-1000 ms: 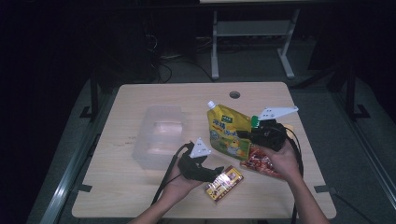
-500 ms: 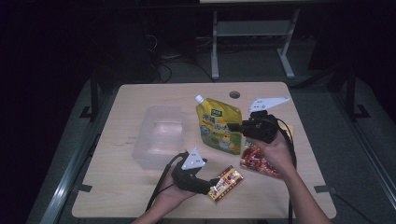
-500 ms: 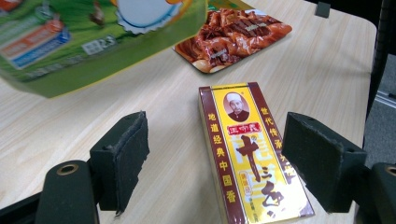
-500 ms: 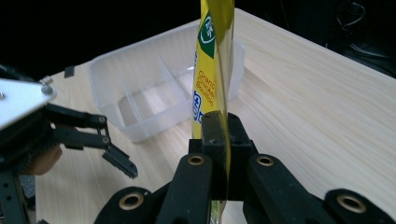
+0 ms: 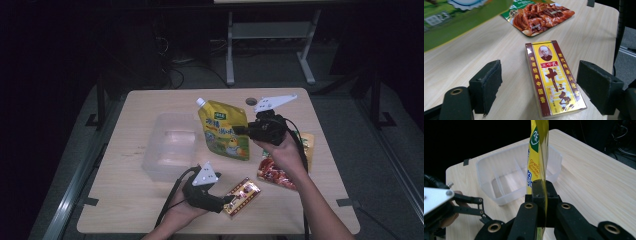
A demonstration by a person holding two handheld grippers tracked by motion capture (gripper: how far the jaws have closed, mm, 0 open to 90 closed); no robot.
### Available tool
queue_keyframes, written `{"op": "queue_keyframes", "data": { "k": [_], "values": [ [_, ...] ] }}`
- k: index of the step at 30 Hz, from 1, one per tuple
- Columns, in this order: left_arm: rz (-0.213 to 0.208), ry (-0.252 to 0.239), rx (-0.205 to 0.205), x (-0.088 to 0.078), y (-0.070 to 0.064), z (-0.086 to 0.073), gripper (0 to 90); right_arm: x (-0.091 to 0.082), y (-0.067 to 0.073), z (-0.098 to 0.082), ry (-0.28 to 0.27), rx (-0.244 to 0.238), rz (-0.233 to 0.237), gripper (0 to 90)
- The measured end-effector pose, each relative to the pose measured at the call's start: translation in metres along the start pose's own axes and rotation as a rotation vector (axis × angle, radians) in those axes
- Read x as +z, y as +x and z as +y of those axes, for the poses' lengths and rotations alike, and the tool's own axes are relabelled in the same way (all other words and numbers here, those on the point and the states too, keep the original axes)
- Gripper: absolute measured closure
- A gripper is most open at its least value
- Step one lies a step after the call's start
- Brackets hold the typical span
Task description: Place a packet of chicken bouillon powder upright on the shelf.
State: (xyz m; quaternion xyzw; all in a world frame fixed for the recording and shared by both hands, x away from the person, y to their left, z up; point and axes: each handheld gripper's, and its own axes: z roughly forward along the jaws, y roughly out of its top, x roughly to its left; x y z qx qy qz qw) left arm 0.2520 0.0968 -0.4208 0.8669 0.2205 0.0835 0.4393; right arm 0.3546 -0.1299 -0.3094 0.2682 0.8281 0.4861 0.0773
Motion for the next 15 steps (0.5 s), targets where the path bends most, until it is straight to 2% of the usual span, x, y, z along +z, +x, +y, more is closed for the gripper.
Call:
{"op": "queue_keyframes", "data": {
  "k": [7,15],
  "values": [
    [-0.016,-0.004,0.017,0.001,-0.004,0.0,17.9,0.009,0.001,0.011,0.0,-0.015,0.01,89.6],
    [-0.021,-0.009,0.002,0.001,-0.004,0.0,17.9,0.021,0.007,0.023,0.006,-0.042,0.028,89.6]
  ]
}}
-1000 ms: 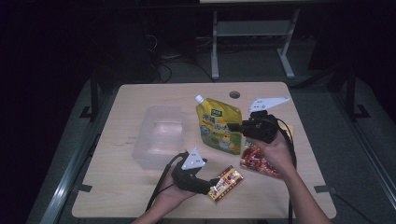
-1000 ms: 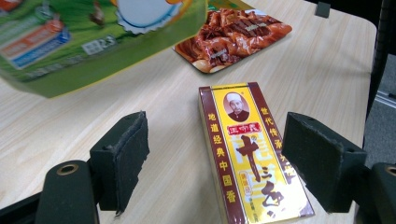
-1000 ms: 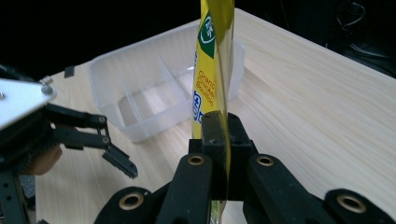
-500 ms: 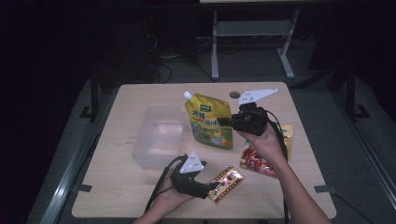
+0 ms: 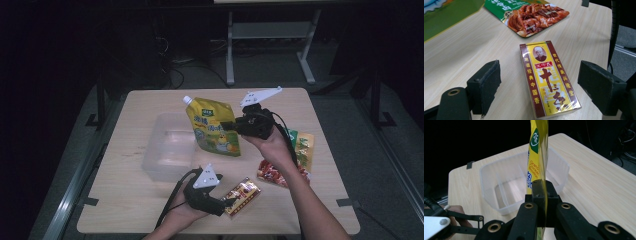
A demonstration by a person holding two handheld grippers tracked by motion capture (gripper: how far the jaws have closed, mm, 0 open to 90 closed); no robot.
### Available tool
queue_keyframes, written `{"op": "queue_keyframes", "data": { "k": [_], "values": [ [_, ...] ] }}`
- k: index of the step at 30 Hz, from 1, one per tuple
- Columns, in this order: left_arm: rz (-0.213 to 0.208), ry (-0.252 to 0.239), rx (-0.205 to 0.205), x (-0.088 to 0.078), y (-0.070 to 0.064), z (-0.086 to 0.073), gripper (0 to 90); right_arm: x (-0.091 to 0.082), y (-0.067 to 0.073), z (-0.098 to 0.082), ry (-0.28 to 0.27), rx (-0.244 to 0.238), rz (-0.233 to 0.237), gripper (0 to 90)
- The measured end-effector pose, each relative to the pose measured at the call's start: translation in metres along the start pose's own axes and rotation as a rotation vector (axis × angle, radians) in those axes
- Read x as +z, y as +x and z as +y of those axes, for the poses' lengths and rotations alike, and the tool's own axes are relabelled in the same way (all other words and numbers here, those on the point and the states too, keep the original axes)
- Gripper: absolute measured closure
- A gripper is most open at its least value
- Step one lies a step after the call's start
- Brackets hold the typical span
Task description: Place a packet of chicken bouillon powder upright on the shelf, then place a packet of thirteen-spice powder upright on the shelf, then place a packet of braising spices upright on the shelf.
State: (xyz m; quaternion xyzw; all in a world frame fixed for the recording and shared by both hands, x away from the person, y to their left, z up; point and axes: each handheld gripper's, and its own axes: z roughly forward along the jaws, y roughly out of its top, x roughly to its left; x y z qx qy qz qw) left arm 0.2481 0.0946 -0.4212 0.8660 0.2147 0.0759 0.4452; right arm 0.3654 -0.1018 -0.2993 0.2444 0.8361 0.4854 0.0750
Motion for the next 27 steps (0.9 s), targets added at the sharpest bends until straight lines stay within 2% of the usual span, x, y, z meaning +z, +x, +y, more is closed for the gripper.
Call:
{"op": "queue_keyframes", "data": {
  "k": [4,14,25,27],
  "values": [
    [-0.007,0.009,0.007,0.002,-0.002,0.0,17.9,0.003,0.0,0.004,0.0,-0.01,0.004,89.6],
    [-0.011,0.008,0.014,0.003,-0.006,-0.001,17.7,0.009,0.003,0.009,-0.002,0.0,0.017,89.6],
    [-0.016,-0.003,0.007,0.002,-0.007,0.0,17.7,0.025,0.013,0.023,0.008,-0.039,0.047,89.6],
    [-0.012,0.006,0.021,0.001,-0.006,-0.001,17.7,0.029,0.016,0.025,0.003,-0.039,0.055,89.6]
  ]
}}
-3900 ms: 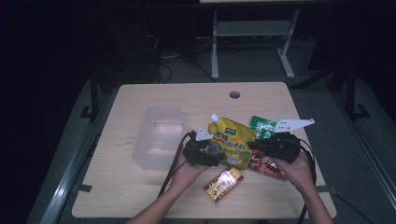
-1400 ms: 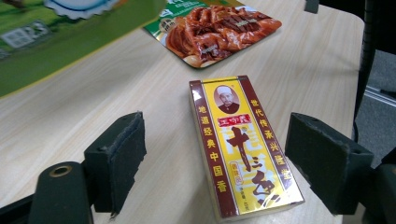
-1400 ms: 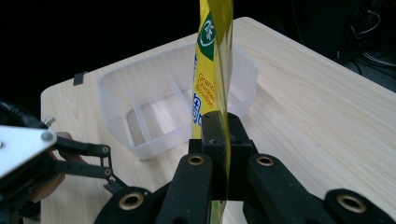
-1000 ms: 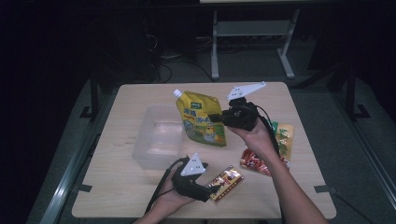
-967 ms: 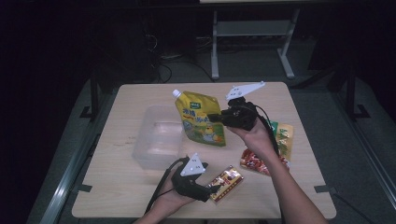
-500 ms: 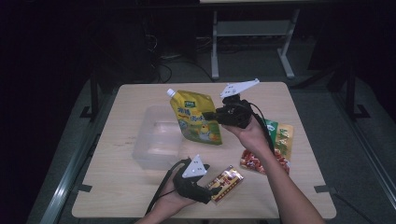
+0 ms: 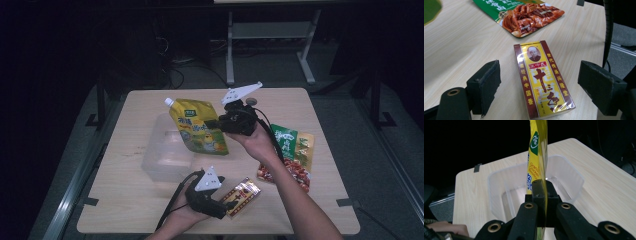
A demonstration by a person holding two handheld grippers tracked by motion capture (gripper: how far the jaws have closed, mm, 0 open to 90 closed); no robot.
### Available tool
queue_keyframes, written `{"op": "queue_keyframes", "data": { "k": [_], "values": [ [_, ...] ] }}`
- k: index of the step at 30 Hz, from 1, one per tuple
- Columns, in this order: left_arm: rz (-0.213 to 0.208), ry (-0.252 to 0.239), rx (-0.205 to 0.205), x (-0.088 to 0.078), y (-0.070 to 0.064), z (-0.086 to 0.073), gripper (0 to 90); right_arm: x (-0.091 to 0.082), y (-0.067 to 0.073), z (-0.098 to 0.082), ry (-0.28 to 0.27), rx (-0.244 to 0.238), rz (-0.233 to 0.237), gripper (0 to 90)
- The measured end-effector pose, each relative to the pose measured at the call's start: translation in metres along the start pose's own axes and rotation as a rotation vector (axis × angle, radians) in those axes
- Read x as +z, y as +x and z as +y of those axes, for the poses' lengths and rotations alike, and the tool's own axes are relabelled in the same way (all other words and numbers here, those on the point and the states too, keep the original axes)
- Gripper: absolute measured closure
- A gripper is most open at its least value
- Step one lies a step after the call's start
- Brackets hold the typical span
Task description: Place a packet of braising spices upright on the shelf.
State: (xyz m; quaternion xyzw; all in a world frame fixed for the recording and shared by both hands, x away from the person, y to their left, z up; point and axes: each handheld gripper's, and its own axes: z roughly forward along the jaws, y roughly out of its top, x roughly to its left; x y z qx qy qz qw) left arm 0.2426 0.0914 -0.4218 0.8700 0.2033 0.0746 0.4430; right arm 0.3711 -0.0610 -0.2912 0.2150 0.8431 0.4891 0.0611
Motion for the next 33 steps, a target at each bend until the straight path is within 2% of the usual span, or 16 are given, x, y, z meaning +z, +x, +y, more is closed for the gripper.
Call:
{"op": "queue_keyframes", "data": {
  "k": [9,15,21,29,33],
  "values": [
    [-0.007,0.0,0.005,0.001,-0.002,-0.001,17.7,0.018,0.006,0.008,0.019,-0.033,0.025,89.6],
    [-0.009,-0.007,-0.006,0.002,-0.003,-0.001,17.7,0.027,0.008,0.011,0.011,-0.016,0.043,89.6],
    [-0.011,0.004,0.004,0.003,-0.004,-0.002,17.7,0.04,0.012,0.014,0.015,-0.041,0.057,89.6],
    [-0.009,-0.018,-0.015,0.002,-0.004,-0.003,17.8,0.061,0.016,0.021,-0.007,-0.015,0.075,89.7],
    [-0.02,0.002,-0.011,0.001,-0.005,-0.005,17.8,0.073,0.017,0.022,-0.012,-0.006,0.082,89.7]
  ]
}}
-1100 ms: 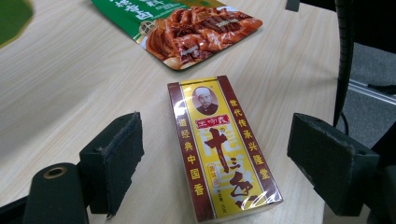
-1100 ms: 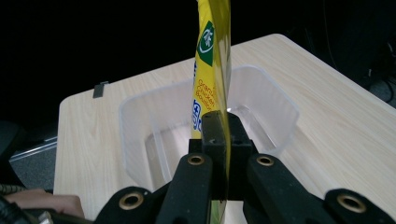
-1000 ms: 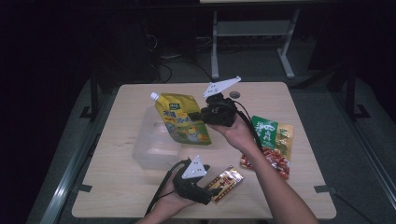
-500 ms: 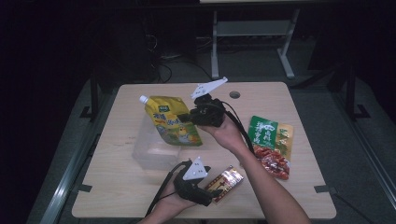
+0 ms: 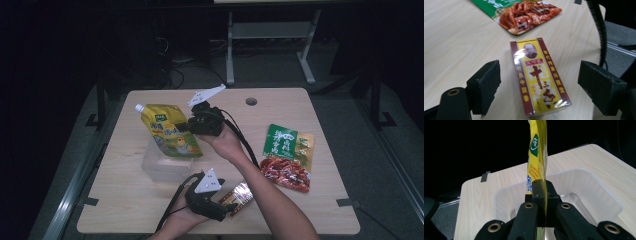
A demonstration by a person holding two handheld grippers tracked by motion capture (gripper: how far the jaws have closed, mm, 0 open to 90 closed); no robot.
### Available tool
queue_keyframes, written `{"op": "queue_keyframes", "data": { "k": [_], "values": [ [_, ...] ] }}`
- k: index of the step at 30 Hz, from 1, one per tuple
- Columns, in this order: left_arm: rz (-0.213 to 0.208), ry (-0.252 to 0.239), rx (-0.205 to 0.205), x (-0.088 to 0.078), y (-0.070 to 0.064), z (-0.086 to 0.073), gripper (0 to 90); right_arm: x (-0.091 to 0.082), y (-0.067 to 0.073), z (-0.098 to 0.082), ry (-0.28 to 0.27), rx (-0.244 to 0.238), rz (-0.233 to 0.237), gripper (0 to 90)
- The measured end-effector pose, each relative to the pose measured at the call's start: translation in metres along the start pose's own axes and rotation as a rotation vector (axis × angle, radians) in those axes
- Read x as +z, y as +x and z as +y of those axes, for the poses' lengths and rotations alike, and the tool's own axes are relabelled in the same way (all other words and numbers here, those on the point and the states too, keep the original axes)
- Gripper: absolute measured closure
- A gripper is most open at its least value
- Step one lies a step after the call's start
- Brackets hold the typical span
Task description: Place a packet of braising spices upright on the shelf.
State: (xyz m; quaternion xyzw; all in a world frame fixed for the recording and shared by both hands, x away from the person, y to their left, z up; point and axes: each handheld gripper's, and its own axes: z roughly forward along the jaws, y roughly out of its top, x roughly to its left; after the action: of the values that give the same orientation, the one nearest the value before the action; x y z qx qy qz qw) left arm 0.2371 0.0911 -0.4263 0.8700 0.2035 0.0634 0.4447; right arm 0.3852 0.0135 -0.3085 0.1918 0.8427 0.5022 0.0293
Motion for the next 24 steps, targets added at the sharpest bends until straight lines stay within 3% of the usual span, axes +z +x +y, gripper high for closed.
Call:
{"op": "queue_keyframes", "data": {
  "k": [6,18,24],
  "values": [
    [-0.015,0.017,0.011,-0.003,-0.006,-0.002,17.9,0.013,0.002,-0.002,-0.002,0.011,-0.009,89.6],
    [0.016,0.047,0.016,-0.019,-0.002,-0.016,17.9,0.027,0.005,-0.007,-0.041,0.048,-0.028,89.7],
    [0.018,0.025,0.001,-0.021,-0.003,-0.018,17.9,0.035,0.008,-0.014,-0.042,0.068,-0.035,89.7]
  ]
}}
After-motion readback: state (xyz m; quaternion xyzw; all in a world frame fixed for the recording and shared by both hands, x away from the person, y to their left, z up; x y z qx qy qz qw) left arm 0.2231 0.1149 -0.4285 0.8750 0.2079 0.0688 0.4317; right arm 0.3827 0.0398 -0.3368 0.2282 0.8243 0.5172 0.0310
